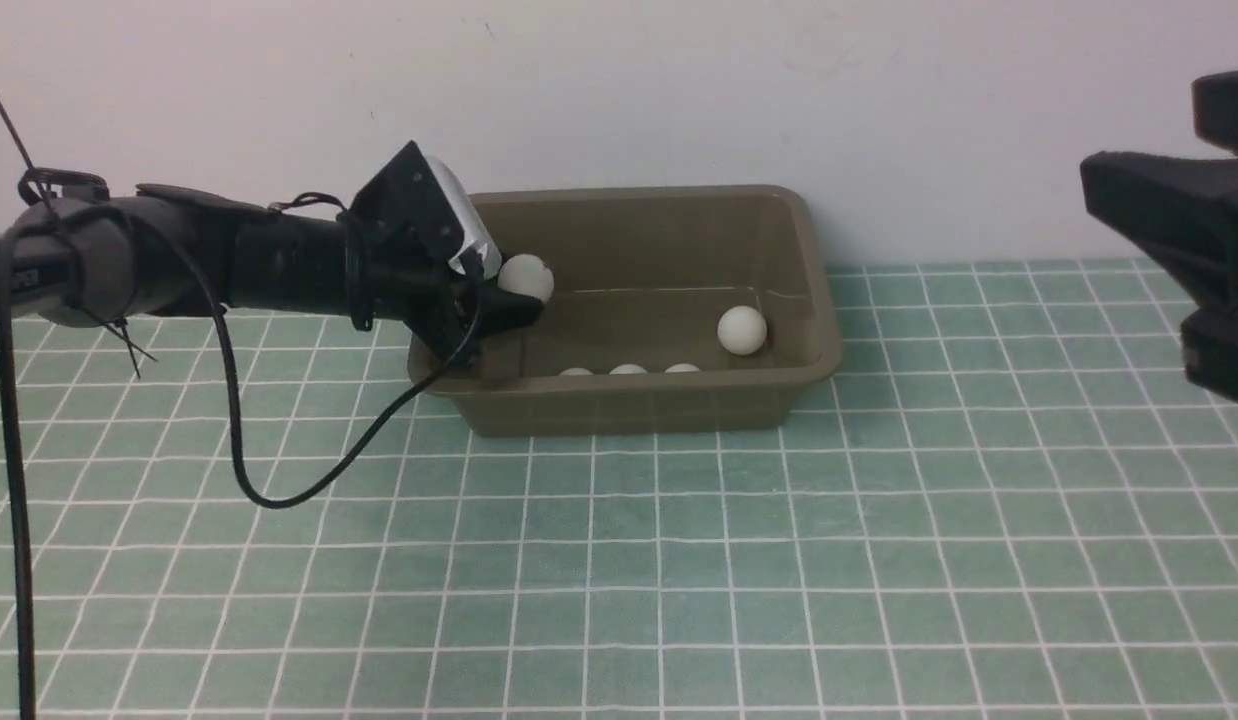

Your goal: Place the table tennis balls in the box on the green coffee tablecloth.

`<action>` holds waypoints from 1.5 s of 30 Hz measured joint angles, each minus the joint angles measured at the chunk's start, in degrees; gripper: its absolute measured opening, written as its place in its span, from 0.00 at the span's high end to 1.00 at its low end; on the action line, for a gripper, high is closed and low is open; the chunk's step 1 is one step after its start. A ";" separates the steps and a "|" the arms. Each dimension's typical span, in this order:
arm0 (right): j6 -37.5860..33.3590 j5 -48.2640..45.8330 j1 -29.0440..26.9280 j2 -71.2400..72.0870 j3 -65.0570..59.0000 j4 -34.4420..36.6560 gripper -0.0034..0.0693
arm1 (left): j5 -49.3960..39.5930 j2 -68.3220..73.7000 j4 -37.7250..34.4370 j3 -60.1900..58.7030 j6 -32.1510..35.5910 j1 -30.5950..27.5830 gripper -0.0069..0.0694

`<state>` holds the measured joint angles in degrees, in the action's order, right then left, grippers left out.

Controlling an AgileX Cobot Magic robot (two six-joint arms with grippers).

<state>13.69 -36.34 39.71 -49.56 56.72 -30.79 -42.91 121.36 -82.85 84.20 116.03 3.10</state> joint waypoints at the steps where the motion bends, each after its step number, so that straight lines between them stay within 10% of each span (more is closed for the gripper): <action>1: 0.00 0.35 0.00 0.00 0.00 -0.71 0.42 | 0.44 -0.51 -0.69 -0.05 -1.82 0.13 0.17; 15: 1.73 -1.83 0.00 21.43 0.11 -7.31 0.42 | 20.26 -27.45 10.75 -0.11 -25.76 0.38 0.23; 29: -4.98 -21.43 -0.07 36.60 0.37 7.55 0.42 | 13.59 -39.52 46.12 -0.11 -60.57 0.38 0.26; 45: -7.28 -22.94 -4.30 50.95 -18.99 14.38 0.42 | 5.38 -42.01 55.40 -0.17 -73.56 0.38 0.26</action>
<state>6.41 -59.28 35.40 1.39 37.72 -16.42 -37.53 79.35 -27.44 84.03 42.47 3.49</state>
